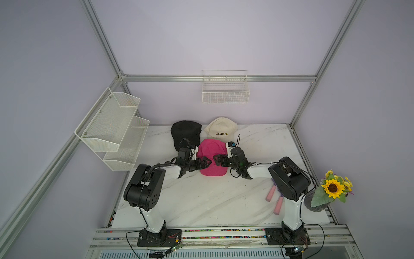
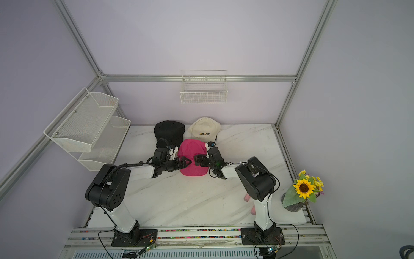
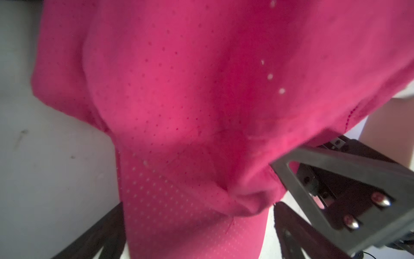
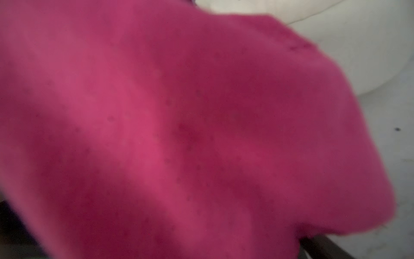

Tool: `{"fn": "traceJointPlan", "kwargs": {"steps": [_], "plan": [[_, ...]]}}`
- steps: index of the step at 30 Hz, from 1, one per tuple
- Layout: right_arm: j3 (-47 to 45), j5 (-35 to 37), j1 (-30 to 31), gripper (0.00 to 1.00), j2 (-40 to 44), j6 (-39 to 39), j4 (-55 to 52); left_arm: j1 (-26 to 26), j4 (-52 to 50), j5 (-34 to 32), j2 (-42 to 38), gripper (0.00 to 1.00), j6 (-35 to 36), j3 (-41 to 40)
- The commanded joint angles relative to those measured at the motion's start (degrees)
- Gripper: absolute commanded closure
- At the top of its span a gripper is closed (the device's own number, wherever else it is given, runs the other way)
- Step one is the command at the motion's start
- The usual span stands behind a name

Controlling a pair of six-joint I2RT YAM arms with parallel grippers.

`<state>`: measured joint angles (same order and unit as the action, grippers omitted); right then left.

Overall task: Stack the baseball caps by color
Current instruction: Adjust the baseball cap at the center of the board, then reset both arms

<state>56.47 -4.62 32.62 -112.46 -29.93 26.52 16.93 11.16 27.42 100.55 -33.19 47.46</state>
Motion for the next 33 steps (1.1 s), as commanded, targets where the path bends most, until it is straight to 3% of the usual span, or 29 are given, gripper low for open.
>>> {"fn": "traceJointPlan", "kwargs": {"steps": [1,3,5,8,14,20,24,26,29,33], "plan": [[-1.38,0.08,0.39,0.03,4.40,2.37,-0.49,0.30,-1.06,0.61,-1.25,0.00,0.73,0.73],[-3.39,-0.90,0.93,0.03,6.25,2.03,0.54,0.49,-1.21,0.40,-1.80,0.00,-0.16,0.49],[-4.70,2.93,0.95,0.03,6.47,-1.16,-1.27,0.73,-2.65,-1.30,-2.34,0.00,-0.52,0.47],[-7.70,7.99,-0.04,0.03,8.38,-3.72,-0.71,0.69,-8.33,-9.13,-5.95,0.00,0.59,0.57],[-13.40,8.86,-1.48,0.03,19.96,3.72,4.91,0.39,-15.90,-23.52,-18.46,0.00,3.27,-1.53],[-19.89,17.73,-11.01,0.03,32.12,7.35,11.39,-0.68,-14.68,-51.63,-31.27,0.00,4.77,-7.57],[-22.44,21.72,-17.54,0.03,36.44,15.42,18.68,-2.45,-4.22,-64.76,-33.91,0.00,15.56,-12.93],[-22.07,24.46,-19.66,0.03,35.98,17.73,20.71,-3.48,-0.17,-66.34,-32.71,0.00,22.37,-13.87],[-22.47,26.32,-22.78,0.03,34.66,20.74,24.02,-5.15,5.41,-63.05,-28.61,0.00,33.10,-14.82],[-26.24,22.92,-27.67,0.03,32.75,25.05,30.48,-8.39,13.15,-50.92,-22.56,0.00,40.47,-17.63]]}}
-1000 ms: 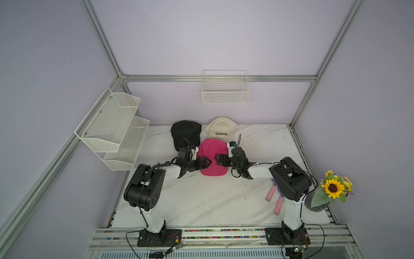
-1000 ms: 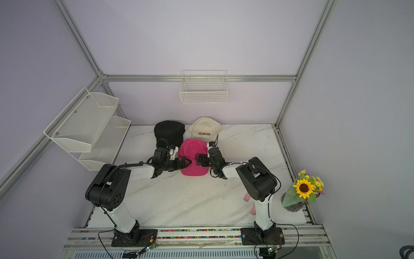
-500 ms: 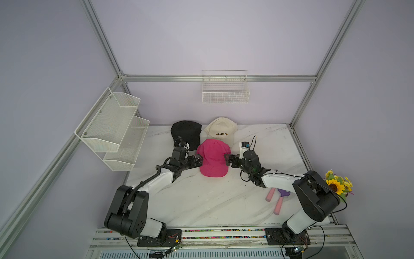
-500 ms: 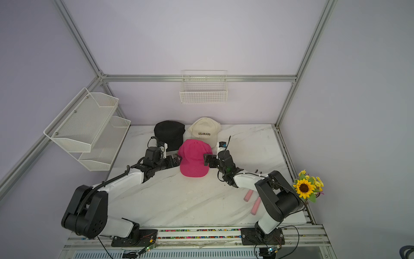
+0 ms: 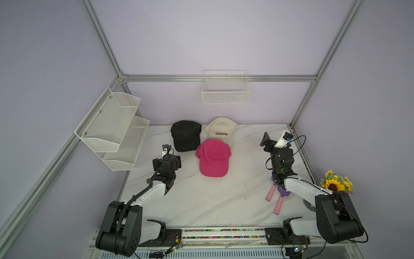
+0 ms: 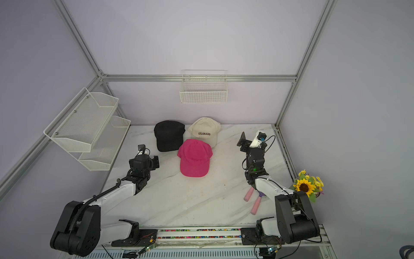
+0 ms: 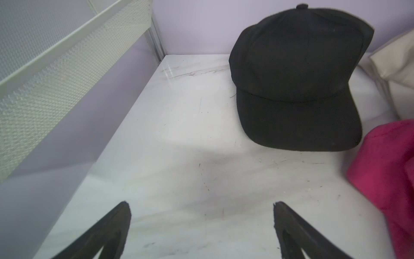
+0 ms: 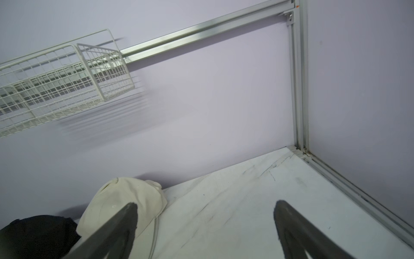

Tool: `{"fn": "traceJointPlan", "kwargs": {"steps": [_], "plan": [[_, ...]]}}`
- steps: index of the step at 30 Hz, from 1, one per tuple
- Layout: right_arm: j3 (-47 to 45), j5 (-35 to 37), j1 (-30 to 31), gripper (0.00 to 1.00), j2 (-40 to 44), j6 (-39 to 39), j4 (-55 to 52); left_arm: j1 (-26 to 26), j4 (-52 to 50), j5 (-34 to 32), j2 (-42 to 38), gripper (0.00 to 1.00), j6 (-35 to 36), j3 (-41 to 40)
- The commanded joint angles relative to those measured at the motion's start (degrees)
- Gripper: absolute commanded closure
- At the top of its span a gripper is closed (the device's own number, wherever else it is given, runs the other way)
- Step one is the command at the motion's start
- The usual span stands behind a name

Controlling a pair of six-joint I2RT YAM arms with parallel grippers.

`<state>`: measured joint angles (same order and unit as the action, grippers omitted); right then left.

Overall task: Stack the baseball caps by color
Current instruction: Reset both arms

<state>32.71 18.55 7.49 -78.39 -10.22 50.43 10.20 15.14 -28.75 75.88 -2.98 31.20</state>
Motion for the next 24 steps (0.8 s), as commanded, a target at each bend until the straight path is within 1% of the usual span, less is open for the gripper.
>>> {"fn": "traceJointPlan", "kwargs": {"steps": [1,3,5,6,9,11,12,14,15,16,17,18,19,20,21,22,23,24], "plan": [[-3.46,-1.93,-4.05,0.03,-2.12,6.07,7.86,-2.69,11.68,8.00,3.25,0.00,10.14,-2.40],[-4.82,-5.14,-6.42,0.03,-4.01,6.94,10.34,-4.70,17.59,14.54,4.49,0.00,10.44,-4.63],[-5.52,-8.39,-8.00,0.03,-6.26,6.98,13.36,-5.61,20.53,17.29,4.13,0.00,10.26,-5.70],[-4.92,-9.47,-7.95,0.03,-6.39,6.88,12.62,-6.74,23.17,19.02,4.10,0.00,8.64,-6.50],[-7.47,-12.97,-8.26,0.03,-7.42,8.02,22.45,-10.39,24.33,25.38,3.75,0.00,5.82,-7.06],[-7.72,-14.88,-8.20,0.03,-8.47,8.98,25.91,-11.22,27.42,27.94,3.67,0.00,4.67,-8.58],[-7.37,-15.18,-8.22,0.03,-9.15,9.96,26.46,-11.58,31.16,29.54,4.37,0.00,4.60,-10.30],[-7.08,-15.42,-8.36,0.03,-9.93,11.52,27.57,-11.63,43.07,29.72,10.44,0.00,4.80,-14.08],[-8.16,-16.16,-8.36,0.03,-10.26,12.83,30.50,-11.65,49.25,30.14,14.07,0.00,5.25,-14.87],[-10.24,-15.95,-8.36,0.03,-11.09,13.13,35.47,-11.63,52.44,29.89,15.49,0.00,5.45,-15.31],[-11.74,-15.74,-8.45,0.03,-11.89,12.83,38.73,-11.60,47.90,28.27,13.44,0.00,4.54,-14.69],[-13.51,-15.47,-8.77,0.03,-12.41,12.49,42.42,-11.68,41.43,25.34,11.38,0.00,3.06,-13.22],[-14.84,-16.64,-9.10,0.03,-12.86,12.50,45.01,-11.60,37.95,21.58,11.35,0.00,1.66,-11.42],[-15.71,-17.54,-9.14,0.03,-14.16,13.01,48.06,-11.60,37.86,18.00,12.49,0.00,0.42,-10.33],[-15.89,-17.92,-9.15,0.03,-16.12,13.13,50.77,-11.61,38.53,16.48,13.63,0.00,0.27,-9.71],[-15.54,-17.73,-9.42,0.03,-16.39,12.16,50.32,-11.46,39.97,16.70,13.68,0.00,0.44,-10.31],[-14.60,-18.10,-9.78,0.03,-15.66,11.90,46.87,-11.44,40.03,16.29,13.77,0.00,0.37,-10.34],[-13.70,-18.43,-10.61,0.03,-15.89,10.82,45.90,-11.48,39.48,16.32,13.71,0.00,0.35,-10.17]]}}
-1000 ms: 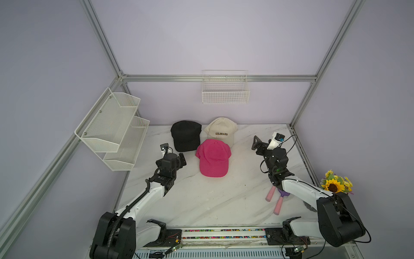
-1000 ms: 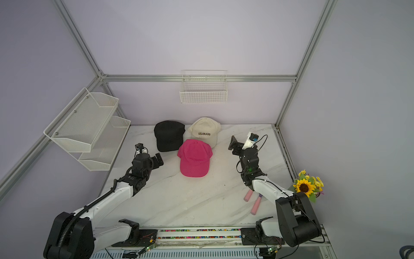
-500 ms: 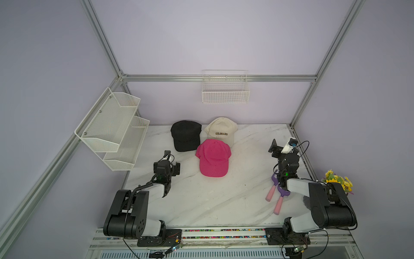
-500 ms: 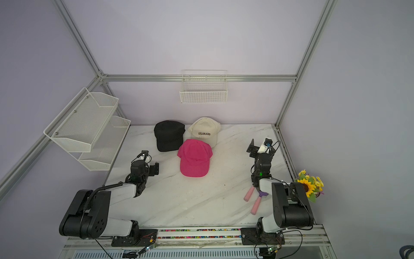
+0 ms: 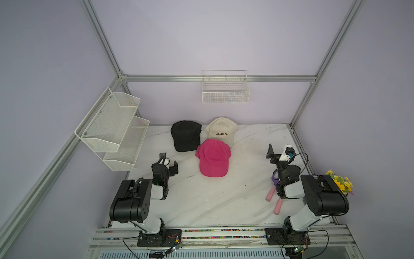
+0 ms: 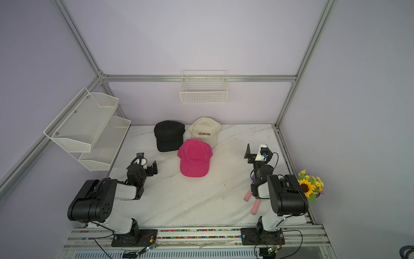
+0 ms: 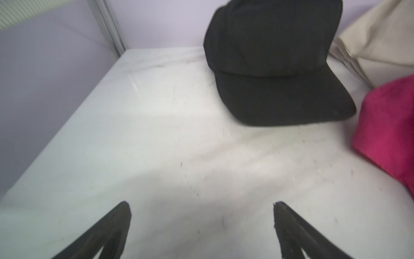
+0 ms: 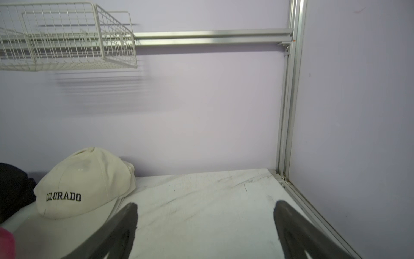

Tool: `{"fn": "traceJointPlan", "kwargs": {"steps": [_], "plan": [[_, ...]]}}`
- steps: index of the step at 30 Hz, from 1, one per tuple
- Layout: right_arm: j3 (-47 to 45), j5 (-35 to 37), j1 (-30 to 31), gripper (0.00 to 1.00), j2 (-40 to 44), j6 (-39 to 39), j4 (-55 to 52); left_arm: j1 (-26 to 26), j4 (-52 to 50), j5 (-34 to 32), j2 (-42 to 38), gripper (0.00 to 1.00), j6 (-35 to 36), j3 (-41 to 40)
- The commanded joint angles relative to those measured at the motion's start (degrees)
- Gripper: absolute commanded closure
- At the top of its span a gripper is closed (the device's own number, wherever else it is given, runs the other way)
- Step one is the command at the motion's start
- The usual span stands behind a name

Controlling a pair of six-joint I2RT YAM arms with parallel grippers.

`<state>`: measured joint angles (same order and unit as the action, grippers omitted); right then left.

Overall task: Stack the baseball caps by color
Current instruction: Reset both arms

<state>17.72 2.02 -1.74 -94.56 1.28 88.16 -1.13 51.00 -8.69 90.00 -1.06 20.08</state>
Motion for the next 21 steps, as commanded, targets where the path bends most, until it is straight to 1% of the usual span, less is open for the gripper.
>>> {"fn": "traceJointPlan", "kwargs": {"steps": [1,3,5,21], "plan": [[2.62,-0.01,-2.25,0.03,-0.32,-3.05,6.72,-0.13,3.22,-3.79,-0.59,0.00,-1.69,1.04],[2.79,-0.09,-3.10,0.03,0.54,-3.04,4.96,-0.15,3.51,-3.75,-0.52,0.00,-1.66,1.04],[2.18,0.04,-3.16,0.03,0.50,-3.03,6.29,-0.12,3.50,-3.79,-0.52,0.00,-1.61,1.03],[2.30,-0.07,-3.10,0.03,0.54,-2.89,6.10,-0.12,3.47,-3.78,-0.52,0.00,-1.58,1.09]]}}
